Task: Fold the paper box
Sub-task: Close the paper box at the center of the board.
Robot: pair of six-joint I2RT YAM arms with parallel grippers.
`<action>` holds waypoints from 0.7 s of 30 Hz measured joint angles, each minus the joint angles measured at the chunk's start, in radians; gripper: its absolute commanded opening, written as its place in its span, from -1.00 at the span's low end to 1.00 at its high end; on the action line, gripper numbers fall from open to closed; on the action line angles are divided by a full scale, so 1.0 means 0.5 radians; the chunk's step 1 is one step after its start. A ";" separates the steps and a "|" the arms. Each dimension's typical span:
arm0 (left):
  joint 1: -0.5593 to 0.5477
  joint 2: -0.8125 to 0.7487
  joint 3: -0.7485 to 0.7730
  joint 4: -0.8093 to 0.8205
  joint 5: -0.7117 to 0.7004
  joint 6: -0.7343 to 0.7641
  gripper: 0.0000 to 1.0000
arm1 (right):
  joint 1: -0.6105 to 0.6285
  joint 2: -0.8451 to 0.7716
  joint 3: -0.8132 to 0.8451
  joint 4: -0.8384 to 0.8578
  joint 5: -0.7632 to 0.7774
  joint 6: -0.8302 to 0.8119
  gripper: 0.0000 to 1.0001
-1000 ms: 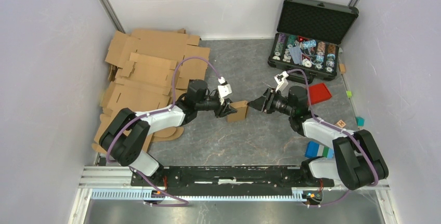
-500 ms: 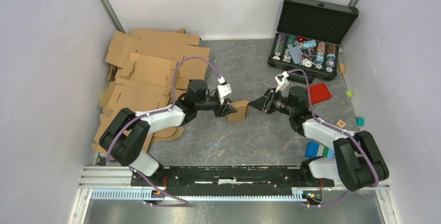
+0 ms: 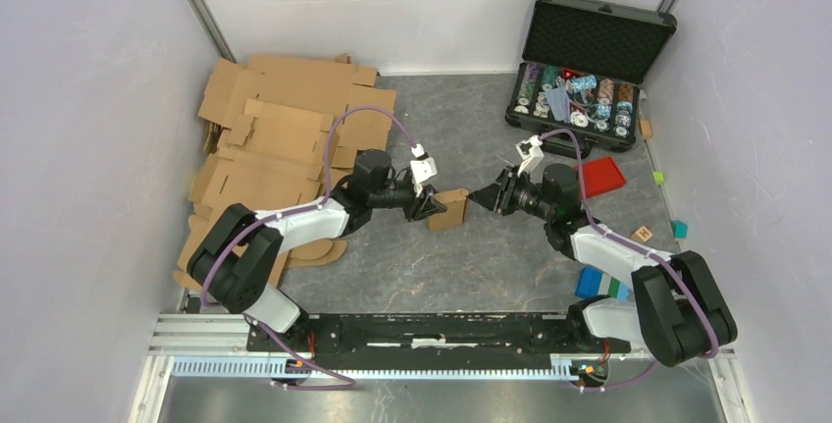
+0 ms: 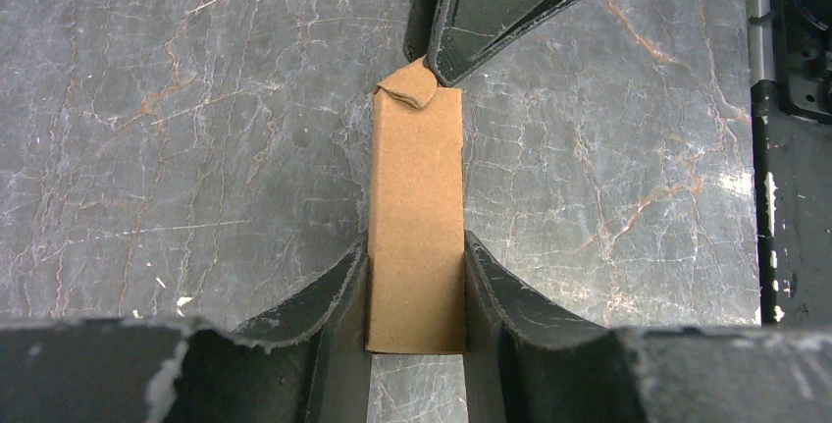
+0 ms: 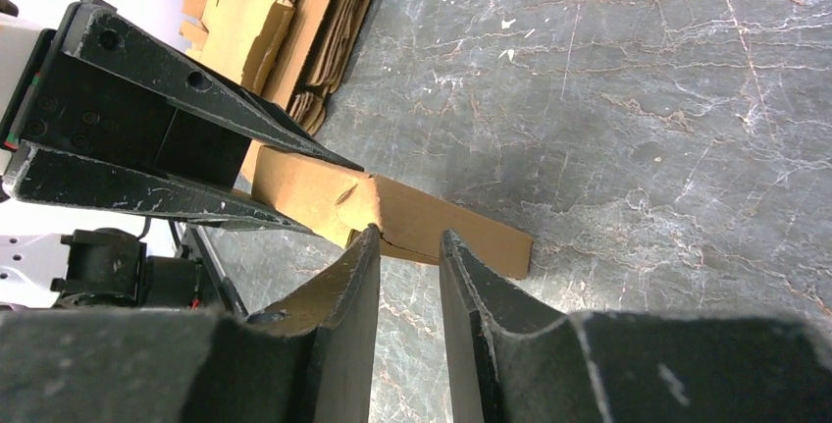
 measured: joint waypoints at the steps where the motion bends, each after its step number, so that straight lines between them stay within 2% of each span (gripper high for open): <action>1: 0.001 0.000 0.000 -0.001 0.000 0.000 -0.41 | 0.009 0.000 0.000 0.004 0.004 -0.010 -0.32; 21: 0.007 0.002 0.002 -0.003 0.015 0.000 -0.42 | 0.098 -0.011 0.000 -0.050 0.131 -0.150 -0.38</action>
